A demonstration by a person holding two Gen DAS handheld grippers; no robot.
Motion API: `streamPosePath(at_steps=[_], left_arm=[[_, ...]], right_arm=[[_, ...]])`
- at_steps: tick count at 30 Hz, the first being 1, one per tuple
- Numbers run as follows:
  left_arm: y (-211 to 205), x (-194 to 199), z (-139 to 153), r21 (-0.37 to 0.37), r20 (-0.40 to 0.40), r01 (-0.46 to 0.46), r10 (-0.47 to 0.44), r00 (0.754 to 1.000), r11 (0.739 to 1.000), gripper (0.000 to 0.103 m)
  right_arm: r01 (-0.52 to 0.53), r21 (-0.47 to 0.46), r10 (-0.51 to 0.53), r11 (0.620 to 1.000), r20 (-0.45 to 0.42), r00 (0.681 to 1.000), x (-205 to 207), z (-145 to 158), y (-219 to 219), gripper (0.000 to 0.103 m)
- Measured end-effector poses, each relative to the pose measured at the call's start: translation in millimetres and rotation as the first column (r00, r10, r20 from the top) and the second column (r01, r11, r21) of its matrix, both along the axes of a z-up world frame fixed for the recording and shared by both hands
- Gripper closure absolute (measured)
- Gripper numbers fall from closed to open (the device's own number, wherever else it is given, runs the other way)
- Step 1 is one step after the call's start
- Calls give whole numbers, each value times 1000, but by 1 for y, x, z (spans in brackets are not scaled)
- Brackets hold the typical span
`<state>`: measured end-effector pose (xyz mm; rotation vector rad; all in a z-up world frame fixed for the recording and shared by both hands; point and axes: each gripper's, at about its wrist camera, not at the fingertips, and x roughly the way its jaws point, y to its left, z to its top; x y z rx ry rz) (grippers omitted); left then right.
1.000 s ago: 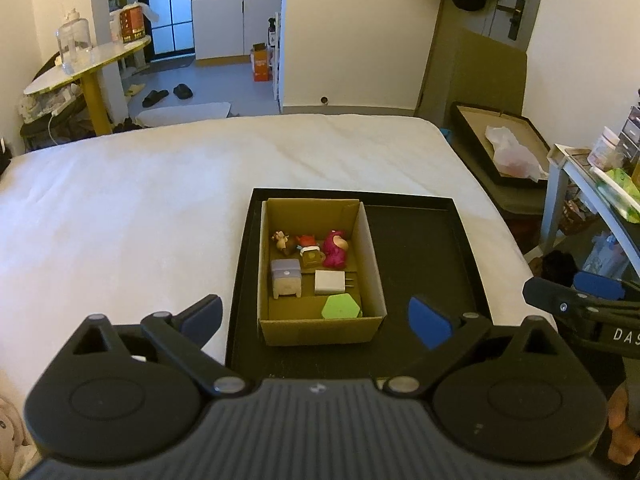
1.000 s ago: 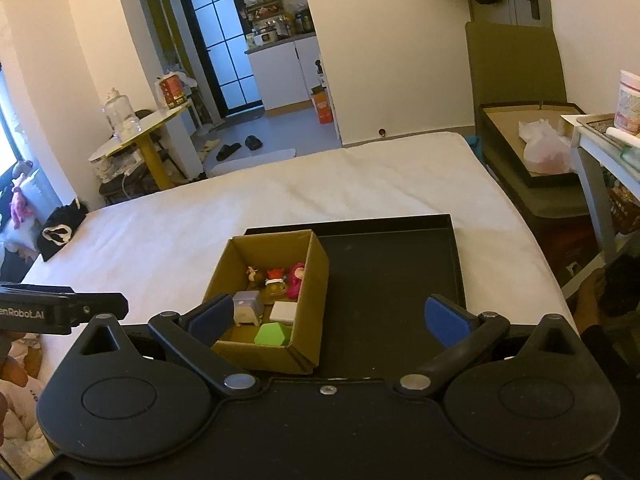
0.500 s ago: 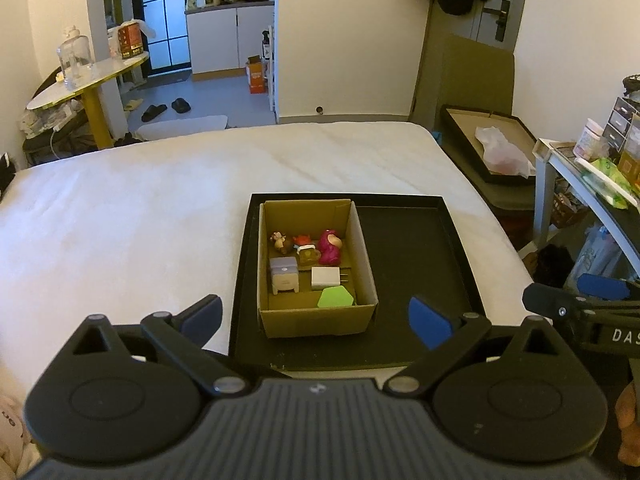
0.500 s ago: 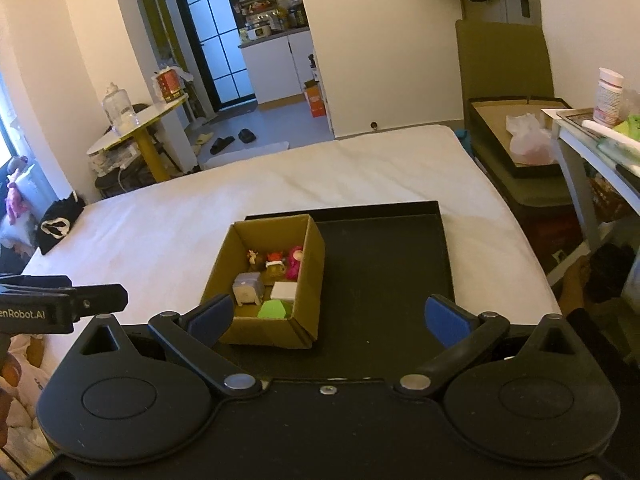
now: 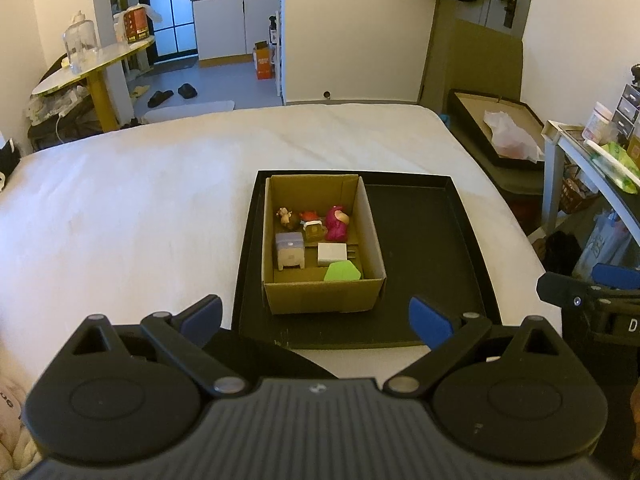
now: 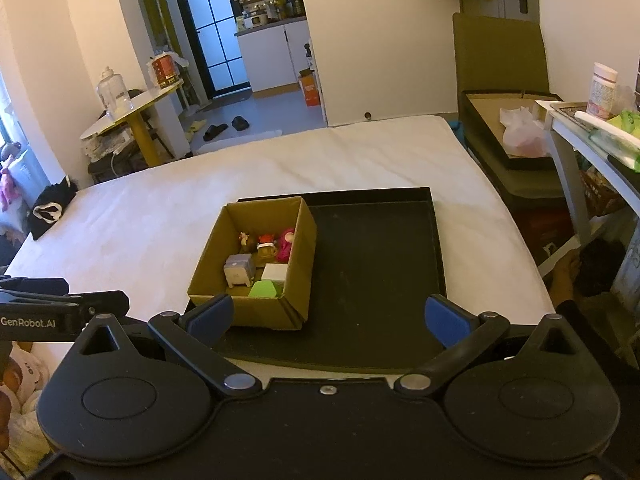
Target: Organize rigid objects
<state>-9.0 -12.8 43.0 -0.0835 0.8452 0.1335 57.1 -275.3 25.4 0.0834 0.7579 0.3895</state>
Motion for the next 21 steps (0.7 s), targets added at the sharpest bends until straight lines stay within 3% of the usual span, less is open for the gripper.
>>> streamPosePath(at_steps=[21], left_arm=[[9,-1,-3,-12,-12,-23,23,1000,1000,4]], right_arm=[[-8,-18,8,1000,0,1000,-3,-1,3,0]])
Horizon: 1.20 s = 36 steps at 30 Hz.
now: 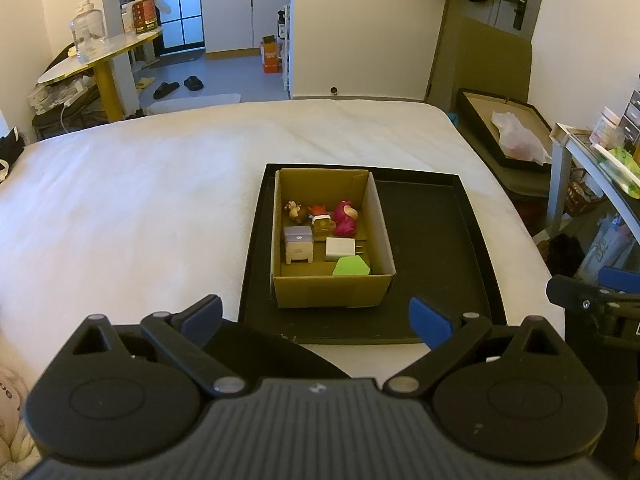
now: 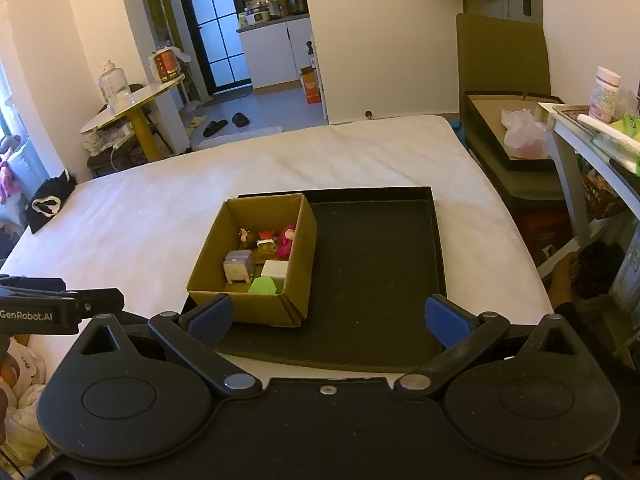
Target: Organize rigid objects
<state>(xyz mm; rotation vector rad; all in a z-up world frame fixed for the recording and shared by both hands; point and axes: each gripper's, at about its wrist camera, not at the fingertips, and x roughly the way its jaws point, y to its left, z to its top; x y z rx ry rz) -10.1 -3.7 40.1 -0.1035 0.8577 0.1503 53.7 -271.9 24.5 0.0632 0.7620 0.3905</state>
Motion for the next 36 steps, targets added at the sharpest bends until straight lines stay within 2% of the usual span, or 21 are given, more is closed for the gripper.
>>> streamPosePath(at_steps=[36], left_arm=[[4,0,1,-6,-6,-4,4,1000,1000,4]], right_arm=[[-6,-6,6,1000,1,1000,-2,1,3,0]])
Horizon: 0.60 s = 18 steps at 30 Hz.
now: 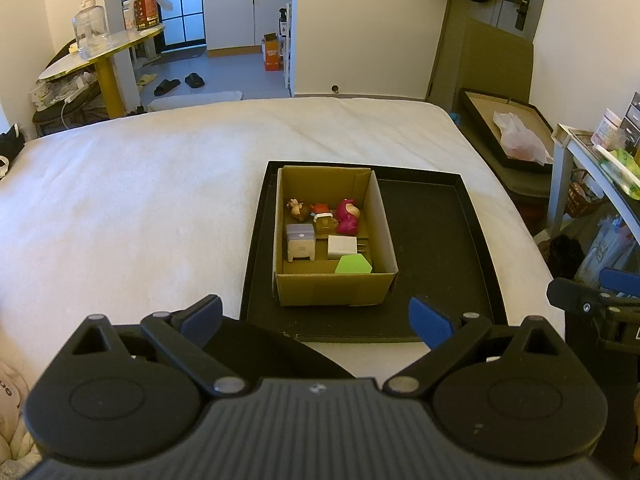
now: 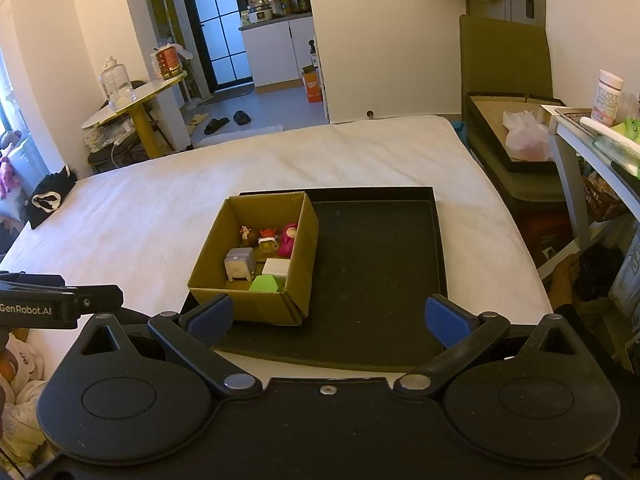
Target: Organize rigid objects
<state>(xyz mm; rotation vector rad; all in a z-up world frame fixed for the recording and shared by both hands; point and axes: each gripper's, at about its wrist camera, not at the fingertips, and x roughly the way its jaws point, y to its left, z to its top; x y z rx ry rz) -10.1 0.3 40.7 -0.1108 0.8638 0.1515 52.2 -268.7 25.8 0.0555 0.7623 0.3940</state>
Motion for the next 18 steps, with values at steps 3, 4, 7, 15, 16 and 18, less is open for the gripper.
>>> streamPosePath(at_steps=[3,4,7,15,16,18], left_arm=[[0,0,0,1,1,0,0,1000,1000,4],[0,0,0,2,1,1,-1,1000,1000,4],[0,0,0,2,0,0,0,1000,1000,4],[-1,1,0,1,-3,3,-3,1000,1000,4],[-1,1,1,1,-4,4,-4,1000,1000,4],[0,1,1,-1,-4,4,-4,1000,1000,4]], right_arm=[[1,-1,-1,1000,0,1000,0,0,0,0],[2,-2,-2,1000,0,1000,0,0,0,0],[1,-1,-1,1000,0,1000,0,0,0,0],[-2,-3,2,1000,-4,1000,1,0,0,0],[-2,-4,2,1000,-3,1000,1,1,-1,0],[-3,-4,3,1000,-1,1000,1,1,-1,0]])
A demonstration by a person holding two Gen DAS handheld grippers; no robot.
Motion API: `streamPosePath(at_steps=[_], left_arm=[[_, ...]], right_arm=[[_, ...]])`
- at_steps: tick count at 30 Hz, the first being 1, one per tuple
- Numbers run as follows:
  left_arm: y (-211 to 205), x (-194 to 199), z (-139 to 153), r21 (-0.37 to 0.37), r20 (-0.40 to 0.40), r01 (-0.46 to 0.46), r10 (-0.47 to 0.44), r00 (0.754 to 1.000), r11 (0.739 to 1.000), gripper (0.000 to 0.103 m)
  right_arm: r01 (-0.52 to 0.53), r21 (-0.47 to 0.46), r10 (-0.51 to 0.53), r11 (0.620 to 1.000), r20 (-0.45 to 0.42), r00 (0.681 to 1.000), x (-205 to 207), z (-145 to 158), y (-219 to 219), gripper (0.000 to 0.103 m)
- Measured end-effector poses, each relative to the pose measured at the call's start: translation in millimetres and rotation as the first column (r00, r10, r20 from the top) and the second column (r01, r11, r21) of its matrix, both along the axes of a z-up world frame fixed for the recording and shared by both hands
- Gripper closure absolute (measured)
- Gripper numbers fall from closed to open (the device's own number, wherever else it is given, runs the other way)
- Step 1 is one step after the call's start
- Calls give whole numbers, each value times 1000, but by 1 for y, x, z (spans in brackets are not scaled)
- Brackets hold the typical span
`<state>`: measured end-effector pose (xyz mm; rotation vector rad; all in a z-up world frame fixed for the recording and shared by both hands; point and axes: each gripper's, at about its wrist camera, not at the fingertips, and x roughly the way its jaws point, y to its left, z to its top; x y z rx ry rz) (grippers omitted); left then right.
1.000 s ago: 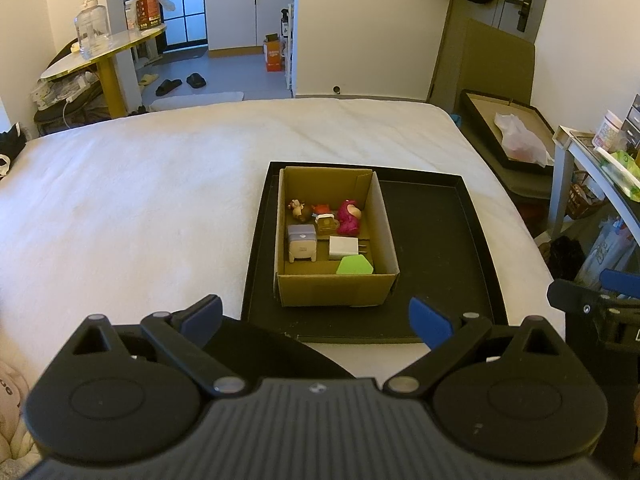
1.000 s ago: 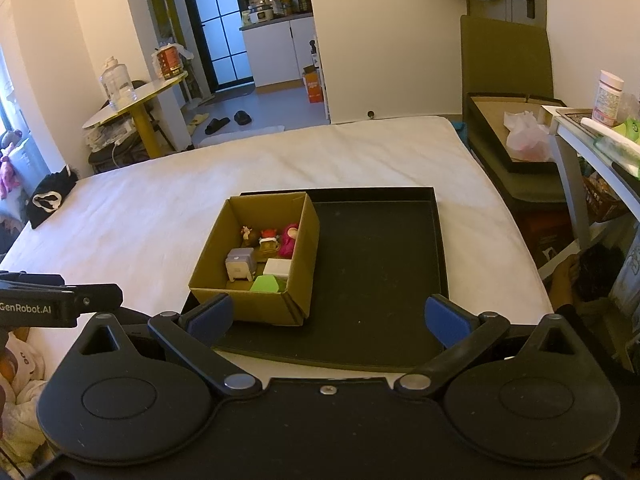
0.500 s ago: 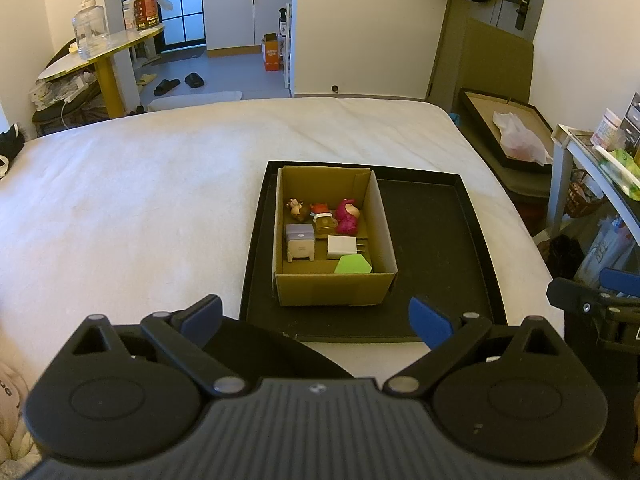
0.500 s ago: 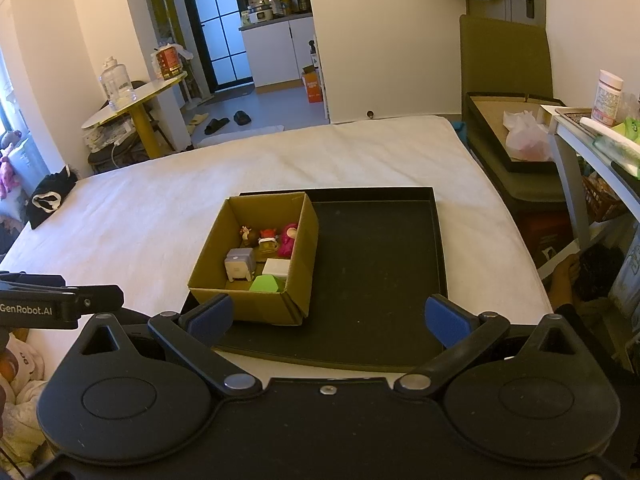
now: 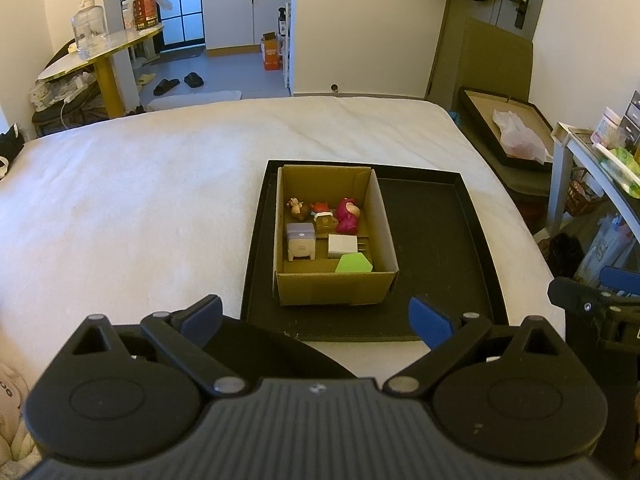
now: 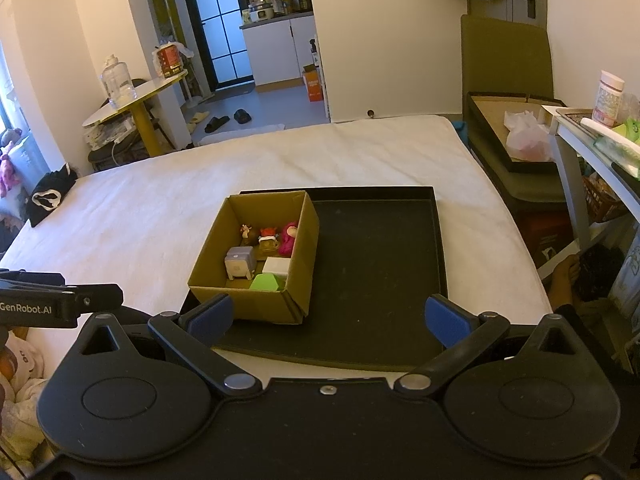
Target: Organize rigid objects
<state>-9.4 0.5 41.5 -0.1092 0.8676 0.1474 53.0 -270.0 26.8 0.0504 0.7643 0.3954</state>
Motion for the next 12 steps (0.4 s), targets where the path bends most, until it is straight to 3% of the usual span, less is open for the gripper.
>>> streamPosePath(at_steps=[12], left_arm=[[-1,2,-3,-2,16,15,-15,1000,1000,4]], right_arm=[[12,3,-12,1000,-5,1000,1,-4,-1,0]])
